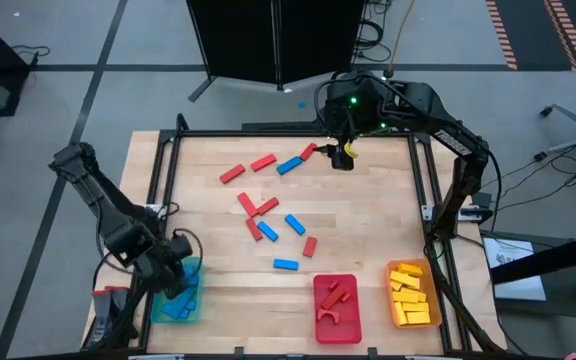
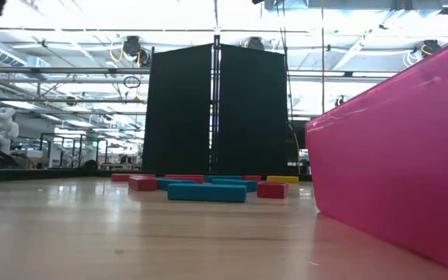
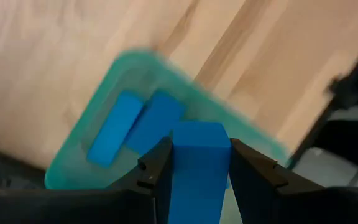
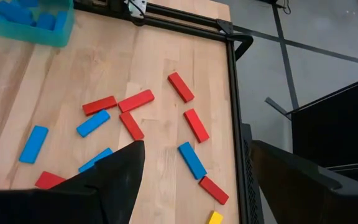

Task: Sort blocks
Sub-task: Put the blue block into the blue bin

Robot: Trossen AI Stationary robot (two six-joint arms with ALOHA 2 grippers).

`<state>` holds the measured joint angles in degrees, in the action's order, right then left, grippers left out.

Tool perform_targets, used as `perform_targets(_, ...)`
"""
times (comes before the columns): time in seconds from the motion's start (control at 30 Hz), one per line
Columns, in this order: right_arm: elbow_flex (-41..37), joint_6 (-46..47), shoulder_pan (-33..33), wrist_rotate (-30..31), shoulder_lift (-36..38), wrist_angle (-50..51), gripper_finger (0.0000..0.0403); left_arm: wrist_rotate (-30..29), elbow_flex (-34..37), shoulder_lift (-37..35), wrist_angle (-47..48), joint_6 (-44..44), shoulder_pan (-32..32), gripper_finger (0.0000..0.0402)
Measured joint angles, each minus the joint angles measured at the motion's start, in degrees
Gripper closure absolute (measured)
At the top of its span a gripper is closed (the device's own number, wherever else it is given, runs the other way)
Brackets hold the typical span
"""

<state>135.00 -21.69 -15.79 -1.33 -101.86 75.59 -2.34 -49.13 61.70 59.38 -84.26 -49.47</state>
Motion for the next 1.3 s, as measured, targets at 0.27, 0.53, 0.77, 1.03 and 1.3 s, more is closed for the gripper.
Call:
perform_targets(0.27, 0.0, 0.0, 0.0, -0.2, 0.0, 0.1, 0.0117, 3.0, 1.0, 3.5, -1.5, -2.4, -4.9, 0.0182)
perform_targets(0.53, 0.0, 4.5, 0.2, -4.7, -3.4, 1.1, 0.0113, 3.8, 1.0, 3.7, -4.0, -3.7, -4.9, 0.0063)
perform_targets(0.77, -8.8, 17.2, 3.5, 1.1, -11.8, -0.4, 0.0114, 2.2, 1.0, 3.7, -4.8, -7.3, -4.9, 0.0053)
perform_targets(1.03, -27.6, 28.1, 5.8, 4.1, -19.3, -7.8, 0.0115, -3.6, 1.0, 3.7, -5.1, -11.5, -4.9, 0.0052)
perform_targets(1.3, -40.0, 33.5, 8.5, -1.9, -19.9, -20.8, 0.0115, -4.6, 1.0, 3.7, -5.4, -11.1, -4.9, 0.0052)
